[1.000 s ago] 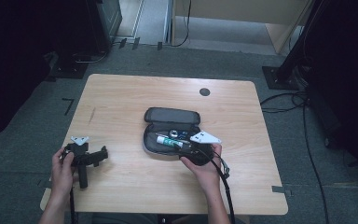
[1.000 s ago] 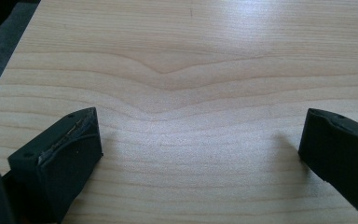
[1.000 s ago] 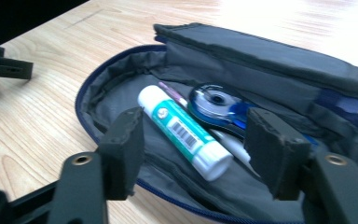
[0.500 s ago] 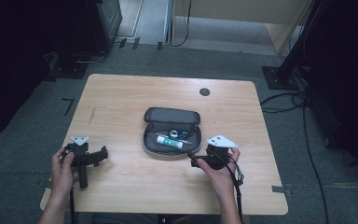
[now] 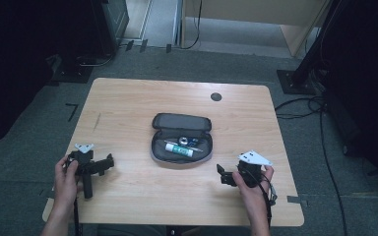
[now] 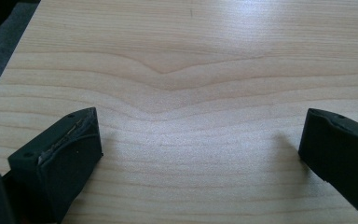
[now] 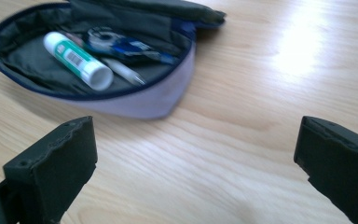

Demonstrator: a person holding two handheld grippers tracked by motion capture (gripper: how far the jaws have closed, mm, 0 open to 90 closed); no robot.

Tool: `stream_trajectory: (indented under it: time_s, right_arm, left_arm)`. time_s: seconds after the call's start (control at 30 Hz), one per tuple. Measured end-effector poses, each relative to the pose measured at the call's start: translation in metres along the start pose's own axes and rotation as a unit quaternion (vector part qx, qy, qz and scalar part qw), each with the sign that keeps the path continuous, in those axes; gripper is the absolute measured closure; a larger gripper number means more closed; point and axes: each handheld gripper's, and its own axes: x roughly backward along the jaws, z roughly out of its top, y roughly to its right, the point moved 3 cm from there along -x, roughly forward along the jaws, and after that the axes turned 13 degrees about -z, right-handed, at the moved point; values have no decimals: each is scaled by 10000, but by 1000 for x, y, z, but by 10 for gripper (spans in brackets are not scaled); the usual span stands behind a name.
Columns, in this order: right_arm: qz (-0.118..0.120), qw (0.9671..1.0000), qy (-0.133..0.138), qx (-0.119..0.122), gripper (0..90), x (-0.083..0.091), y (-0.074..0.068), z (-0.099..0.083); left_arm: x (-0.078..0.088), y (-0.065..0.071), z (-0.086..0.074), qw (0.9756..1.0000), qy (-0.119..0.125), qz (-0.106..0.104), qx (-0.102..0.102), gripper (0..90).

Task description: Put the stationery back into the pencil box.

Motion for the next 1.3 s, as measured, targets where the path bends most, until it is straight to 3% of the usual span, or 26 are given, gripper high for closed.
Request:
stream_trajectory:
  time_s: [0.17, 0.37, 0.53, 0.87, 1.3]
  right_arm:
    - [-159, 9998, -36, -84, 0, 6, 15, -8]
    - [-289, 9994, -164, 30, 0, 12, 28, -18]
    - [-387, 9989, -209, -131, 0, 20, 42, -29]
    - [-577, 9976, -305, -213, 0, 26, 64, -43]
    - [-908, 9939, -552, -290, 0, 41, 98, -71]
  left_arm:
    - [0, 0, 0, 10000, 1, -1, 1, 0]
    - [0, 0, 0, 10000, 0, 0, 2, 0]
    - [0, 0, 0, 10000, 1, 0, 1, 0]
    - [0, 0, 0, 10000, 1, -1, 2, 0]
    - [0, 0, 0, 10000, 2, 1, 3, 0]
